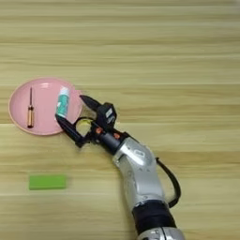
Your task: Move the objects on the table
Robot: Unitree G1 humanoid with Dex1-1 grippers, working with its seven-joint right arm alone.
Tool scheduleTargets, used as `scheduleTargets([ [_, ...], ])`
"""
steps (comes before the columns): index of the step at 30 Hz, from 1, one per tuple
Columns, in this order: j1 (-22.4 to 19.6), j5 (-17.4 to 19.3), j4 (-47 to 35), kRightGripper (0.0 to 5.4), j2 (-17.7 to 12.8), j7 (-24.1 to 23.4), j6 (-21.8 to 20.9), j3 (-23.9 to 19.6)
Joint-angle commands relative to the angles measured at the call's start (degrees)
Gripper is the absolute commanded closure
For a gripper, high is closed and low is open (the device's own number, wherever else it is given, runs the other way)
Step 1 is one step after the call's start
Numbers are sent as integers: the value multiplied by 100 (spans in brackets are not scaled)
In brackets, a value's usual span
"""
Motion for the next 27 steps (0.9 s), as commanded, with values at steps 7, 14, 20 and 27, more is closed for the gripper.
scheduleTargets([
  [7,-516,-93,1,3,-151,-287,150,-133],
  [14,-531,-72,-265,3,-323,-467,536,-265],
  [20,-593,-118,-309,3,-422,-733,873,-398],
  [27,-514,23,-604,3,-610,-499,1404,-396],
])
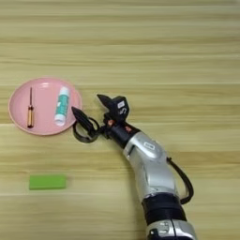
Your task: Move the objects on the table
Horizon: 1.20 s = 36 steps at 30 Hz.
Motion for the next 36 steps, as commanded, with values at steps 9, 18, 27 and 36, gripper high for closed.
scheduleTargets([
  [9,-153,109,-837,3,-586,461,884,65],
  [18,-42,-159,-926,3,-794,567,1066,276],
  [27,-5,-497,-881,3,-807,482,941,446],
  [36,44,-789,-826,3,-806,383,754,538],
])
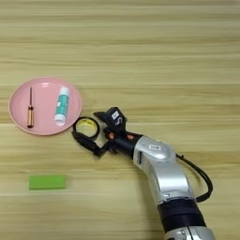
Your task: Move the objects on the table
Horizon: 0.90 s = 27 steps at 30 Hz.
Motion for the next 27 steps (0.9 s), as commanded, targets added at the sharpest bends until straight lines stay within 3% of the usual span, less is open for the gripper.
scheduleTargets([
  [1,-243,-140,-184,3,-124,-205,-277,-21],
  [27,-291,-677,206,3,-132,-418,-718,185],
])
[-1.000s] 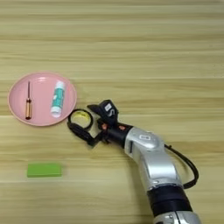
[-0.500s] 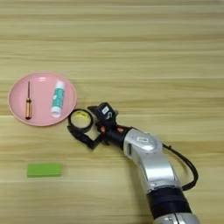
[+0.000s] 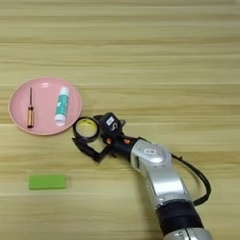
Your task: Move the objects on the table
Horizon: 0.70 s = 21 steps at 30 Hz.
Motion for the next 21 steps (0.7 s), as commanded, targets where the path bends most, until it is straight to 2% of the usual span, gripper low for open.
scheduleTargets([
  [1,-326,-85,-63,3,-131,-175,-115,-34],
  [3,-340,-85,-30,3,-132,-185,-110,-31],
  [13,-384,-116,137,133,-150,-231,-178,1],
  [21,-440,-131,250,137,-150,-327,-183,-31],
])
